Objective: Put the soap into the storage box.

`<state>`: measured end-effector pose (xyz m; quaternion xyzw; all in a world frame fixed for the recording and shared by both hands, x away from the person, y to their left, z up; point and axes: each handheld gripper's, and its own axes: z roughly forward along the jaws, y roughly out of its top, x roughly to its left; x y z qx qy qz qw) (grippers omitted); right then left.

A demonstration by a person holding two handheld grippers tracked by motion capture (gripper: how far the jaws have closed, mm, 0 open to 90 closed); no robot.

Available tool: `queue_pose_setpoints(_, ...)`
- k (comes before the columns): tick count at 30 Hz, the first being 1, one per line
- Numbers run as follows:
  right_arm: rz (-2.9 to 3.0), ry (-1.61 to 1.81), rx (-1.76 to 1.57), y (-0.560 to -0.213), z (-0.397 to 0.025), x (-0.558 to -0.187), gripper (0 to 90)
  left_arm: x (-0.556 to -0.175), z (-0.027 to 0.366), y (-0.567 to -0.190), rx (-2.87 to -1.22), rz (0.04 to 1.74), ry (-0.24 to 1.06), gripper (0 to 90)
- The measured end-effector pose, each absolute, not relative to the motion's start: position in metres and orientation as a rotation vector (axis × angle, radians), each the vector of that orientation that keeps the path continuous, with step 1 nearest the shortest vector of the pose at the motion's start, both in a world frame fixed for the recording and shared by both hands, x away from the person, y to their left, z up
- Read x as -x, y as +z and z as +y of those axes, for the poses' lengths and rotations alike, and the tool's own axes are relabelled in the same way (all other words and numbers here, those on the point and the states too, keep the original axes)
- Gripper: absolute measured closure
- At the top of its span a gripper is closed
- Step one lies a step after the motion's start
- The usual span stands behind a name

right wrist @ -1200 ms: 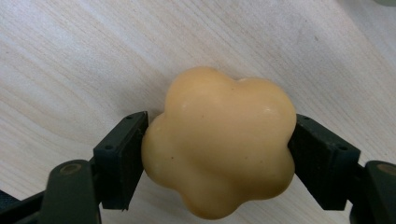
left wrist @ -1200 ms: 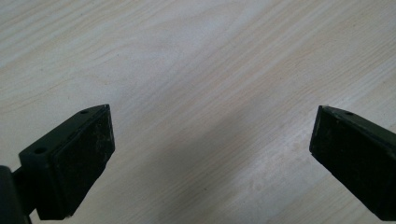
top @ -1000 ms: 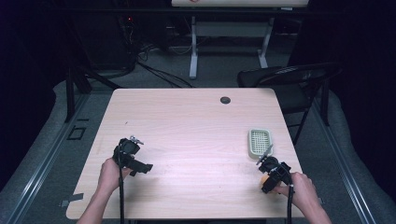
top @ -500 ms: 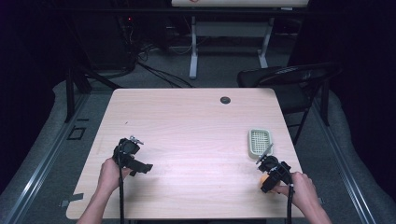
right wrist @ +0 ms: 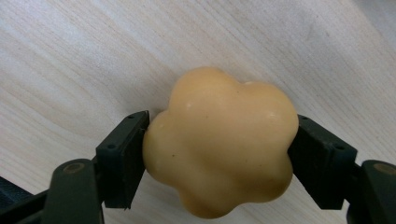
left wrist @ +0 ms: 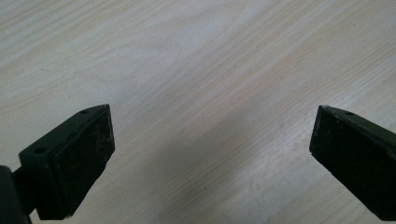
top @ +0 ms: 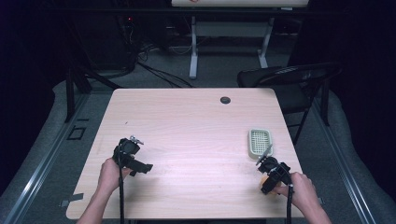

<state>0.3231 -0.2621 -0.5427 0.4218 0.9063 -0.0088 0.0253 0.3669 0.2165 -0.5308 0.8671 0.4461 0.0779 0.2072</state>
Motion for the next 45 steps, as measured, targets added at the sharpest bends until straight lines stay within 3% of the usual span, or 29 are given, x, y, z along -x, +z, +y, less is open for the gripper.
queue_pose_setpoints(33, 2.736, 0.083, -1.412, -0.530, -0.272, -0.322, 26.6, -0.367, 0.218, -0.531, -2.412, 1.250, 0.217, 0.1)
queue_pose_setpoints(45, 2.747, 0.029, -1.361, -0.520, -0.271, -0.339, 26.6, -0.366, 0.220, -0.531, -2.406, 1.256, 0.215, 0.1)
